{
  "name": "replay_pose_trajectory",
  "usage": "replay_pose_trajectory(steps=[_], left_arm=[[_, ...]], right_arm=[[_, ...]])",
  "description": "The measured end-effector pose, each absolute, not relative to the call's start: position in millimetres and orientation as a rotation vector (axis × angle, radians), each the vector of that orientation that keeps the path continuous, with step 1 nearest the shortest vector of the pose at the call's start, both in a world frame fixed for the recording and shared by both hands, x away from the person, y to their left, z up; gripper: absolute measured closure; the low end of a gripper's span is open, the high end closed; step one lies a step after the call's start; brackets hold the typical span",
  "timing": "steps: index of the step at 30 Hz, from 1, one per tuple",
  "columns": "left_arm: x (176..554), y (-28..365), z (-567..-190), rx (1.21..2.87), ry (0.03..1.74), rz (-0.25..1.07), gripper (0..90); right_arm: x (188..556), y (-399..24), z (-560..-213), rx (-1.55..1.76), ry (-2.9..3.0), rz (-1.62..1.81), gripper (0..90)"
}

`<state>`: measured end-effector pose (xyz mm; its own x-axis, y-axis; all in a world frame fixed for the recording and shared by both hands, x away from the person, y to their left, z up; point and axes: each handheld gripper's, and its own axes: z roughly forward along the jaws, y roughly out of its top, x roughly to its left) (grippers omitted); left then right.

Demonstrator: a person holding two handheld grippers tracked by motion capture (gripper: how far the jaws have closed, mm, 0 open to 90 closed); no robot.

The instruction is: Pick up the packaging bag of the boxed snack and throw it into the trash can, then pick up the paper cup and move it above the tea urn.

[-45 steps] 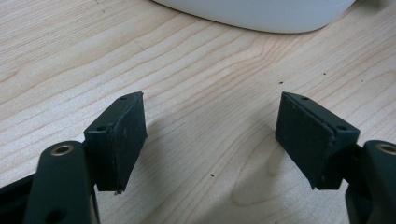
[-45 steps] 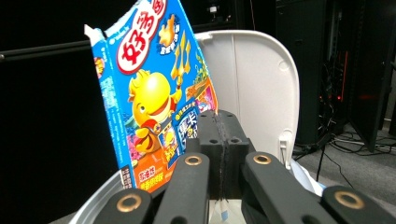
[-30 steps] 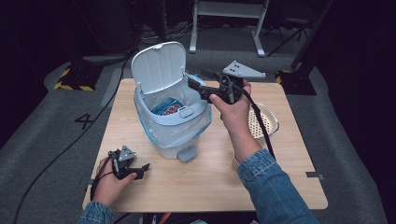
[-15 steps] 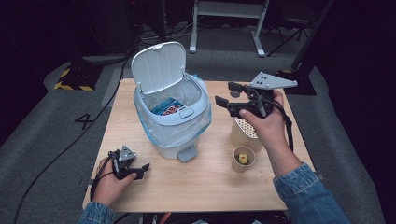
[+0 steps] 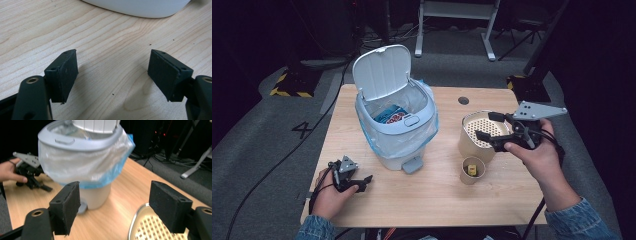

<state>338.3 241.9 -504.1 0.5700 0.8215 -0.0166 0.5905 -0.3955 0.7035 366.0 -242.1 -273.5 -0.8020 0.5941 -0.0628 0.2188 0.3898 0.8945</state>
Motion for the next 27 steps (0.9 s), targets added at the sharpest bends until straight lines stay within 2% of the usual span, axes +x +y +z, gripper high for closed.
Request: replay_pose_trajectory(steps=[20, 23, 27], left_arm=[[337, 242, -504, 2.125, 1.132, 0.435, 23.7], [336, 243, -504, 2.147, 1.111, 0.422, 16.8], [335, 245, -505, 2.149, 1.108, 0.424, 17.1]], right_arm=[[349, -291, -351, 0.809, 2.4, 1.247, 26.2], [348, -294, -370, 0.799, 2.428, 1.197, 26.0], [348, -293, -387, 0.814, 2.47, 1.168, 25.5]])
